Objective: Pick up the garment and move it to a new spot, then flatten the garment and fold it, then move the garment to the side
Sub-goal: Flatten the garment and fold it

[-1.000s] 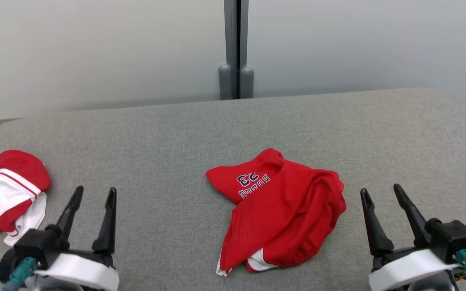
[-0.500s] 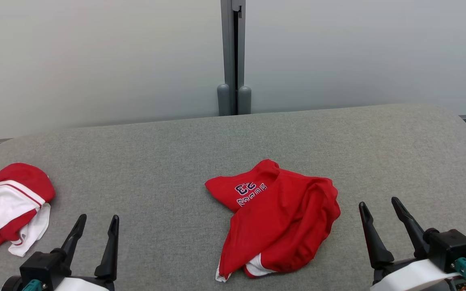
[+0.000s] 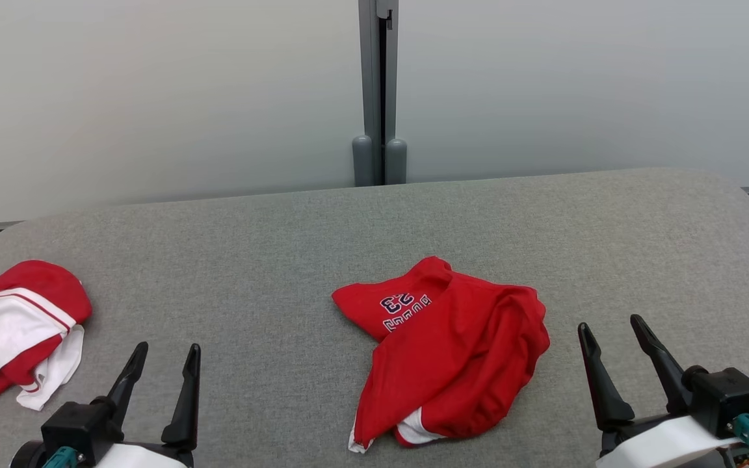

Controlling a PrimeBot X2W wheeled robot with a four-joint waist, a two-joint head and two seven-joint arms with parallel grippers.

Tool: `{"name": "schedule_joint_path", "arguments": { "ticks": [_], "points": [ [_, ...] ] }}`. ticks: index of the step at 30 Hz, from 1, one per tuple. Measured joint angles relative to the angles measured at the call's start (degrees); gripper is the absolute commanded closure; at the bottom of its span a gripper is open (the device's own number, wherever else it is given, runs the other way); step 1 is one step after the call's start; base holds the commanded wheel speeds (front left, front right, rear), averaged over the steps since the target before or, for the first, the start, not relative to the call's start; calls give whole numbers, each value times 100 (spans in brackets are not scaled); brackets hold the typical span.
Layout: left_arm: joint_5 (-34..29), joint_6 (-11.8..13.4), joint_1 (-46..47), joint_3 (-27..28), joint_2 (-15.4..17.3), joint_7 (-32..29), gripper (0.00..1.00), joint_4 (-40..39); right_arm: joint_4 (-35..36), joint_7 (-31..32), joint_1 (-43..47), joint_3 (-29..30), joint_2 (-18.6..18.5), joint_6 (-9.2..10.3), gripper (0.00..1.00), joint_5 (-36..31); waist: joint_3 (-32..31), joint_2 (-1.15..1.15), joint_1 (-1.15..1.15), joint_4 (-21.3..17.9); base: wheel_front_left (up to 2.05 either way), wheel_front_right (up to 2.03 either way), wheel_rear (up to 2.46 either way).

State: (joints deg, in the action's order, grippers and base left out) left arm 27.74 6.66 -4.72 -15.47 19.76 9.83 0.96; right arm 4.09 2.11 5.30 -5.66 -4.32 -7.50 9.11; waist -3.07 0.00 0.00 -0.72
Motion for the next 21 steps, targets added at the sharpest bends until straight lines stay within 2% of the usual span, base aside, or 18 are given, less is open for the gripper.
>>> {"name": "schedule_joint_path", "arguments": {
  "ticks": [4, 9, 15, 21],
  "points": [
    [-14, -2, 25, -114, -14, -130, 0, -91, 3, -1, -1, -12, 12, 0, 0, 3, 28, 0, 0, 2, 0, 0, 0],
    [-49, -223, 215, -532, -130, -392, 0, -112, 29, 0, -7, -10, 15, 0, 0, 24, 96, 0, 0, 11, 0, 0, 0],
    [53, -915, 682, -1472, -595, -1036, 0, 583, 37, 10, -65, -82, 31, 0, 0, 24, 257, 0, 0, -28, 0, 0, 0],
    [361, -1237, 1000, -1920, -943, -1494, 0, 1693, 32, -12, -216, -187, 56, 1, 0, 41, 495, 0, 0, -184, 0, 0, 0]
  ]
}}
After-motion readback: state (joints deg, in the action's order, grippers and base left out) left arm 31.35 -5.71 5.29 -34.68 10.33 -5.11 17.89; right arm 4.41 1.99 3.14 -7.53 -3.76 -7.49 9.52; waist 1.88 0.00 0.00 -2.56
